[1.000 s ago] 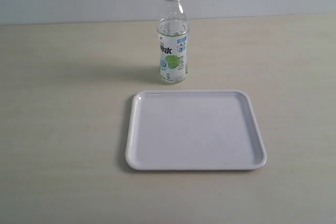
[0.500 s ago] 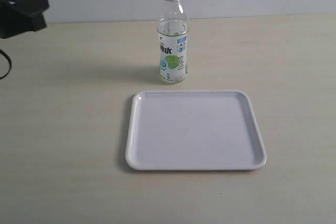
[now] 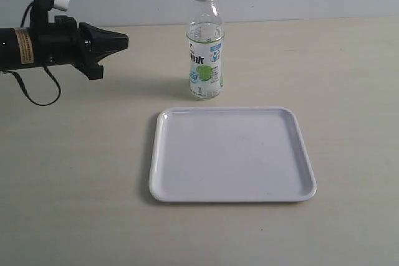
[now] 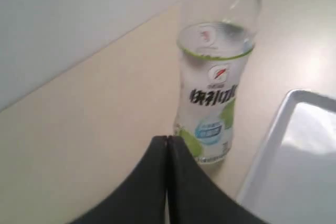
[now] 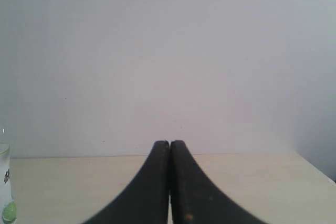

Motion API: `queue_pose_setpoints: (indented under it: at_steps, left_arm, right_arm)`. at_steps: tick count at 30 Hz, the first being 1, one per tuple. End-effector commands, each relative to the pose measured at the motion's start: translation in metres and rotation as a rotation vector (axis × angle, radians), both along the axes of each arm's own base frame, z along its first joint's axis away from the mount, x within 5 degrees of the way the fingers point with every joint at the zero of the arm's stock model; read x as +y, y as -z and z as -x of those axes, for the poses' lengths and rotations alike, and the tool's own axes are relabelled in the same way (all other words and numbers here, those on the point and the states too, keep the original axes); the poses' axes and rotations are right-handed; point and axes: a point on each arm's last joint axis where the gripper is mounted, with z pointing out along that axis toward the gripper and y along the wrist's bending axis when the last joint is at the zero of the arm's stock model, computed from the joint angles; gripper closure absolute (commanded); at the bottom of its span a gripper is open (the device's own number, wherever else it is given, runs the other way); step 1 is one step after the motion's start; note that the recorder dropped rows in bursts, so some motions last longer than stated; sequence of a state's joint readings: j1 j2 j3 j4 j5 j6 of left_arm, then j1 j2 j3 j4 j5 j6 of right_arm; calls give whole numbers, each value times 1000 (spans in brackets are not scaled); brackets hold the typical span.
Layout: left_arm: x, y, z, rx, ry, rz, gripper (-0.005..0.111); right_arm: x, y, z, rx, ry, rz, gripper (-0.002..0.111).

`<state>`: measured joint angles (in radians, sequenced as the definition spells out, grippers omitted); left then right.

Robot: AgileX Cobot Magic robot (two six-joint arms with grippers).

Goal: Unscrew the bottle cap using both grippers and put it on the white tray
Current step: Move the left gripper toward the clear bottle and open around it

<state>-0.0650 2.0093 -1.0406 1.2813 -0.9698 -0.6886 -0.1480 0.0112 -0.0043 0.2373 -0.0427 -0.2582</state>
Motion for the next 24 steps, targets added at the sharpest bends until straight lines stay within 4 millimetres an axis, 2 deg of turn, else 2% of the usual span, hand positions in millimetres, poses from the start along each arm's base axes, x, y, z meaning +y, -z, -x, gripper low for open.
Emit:
queue_pose_setpoints:
  at_steps: [1, 5, 11, 14, 18, 21, 24]
  left_arm:
    - [-14, 6, -4, -133, 194, 110, 107]
    - [-31, 24, -12, -179, 260, 76, 107]
    - [-70, 40, -17, -194, 345, 60, 107]
    - [-80, 45, -21, -209, 308, 40, 107]
    - [-81, 43, -26, -201, 235, 75, 106]
    - [-81, 43, -26, -200, 235, 70, 99]
    - [-81, 44, -26, -193, 234, 66, 81]
  right_arm:
    - [0, 1, 0, -6, 4, 5, 108]
    - [0, 1, 0, -6, 4, 5, 108]
    - [0, 1, 0, -6, 4, 5, 108]
    - [0, 1, 0, -6, 4, 5, 108]
    - [0, 1, 0, -6, 4, 5, 108]
    - [0, 1, 0, -6, 4, 5, 108]
    - [0, 1, 0, -6, 4, 5, 108]
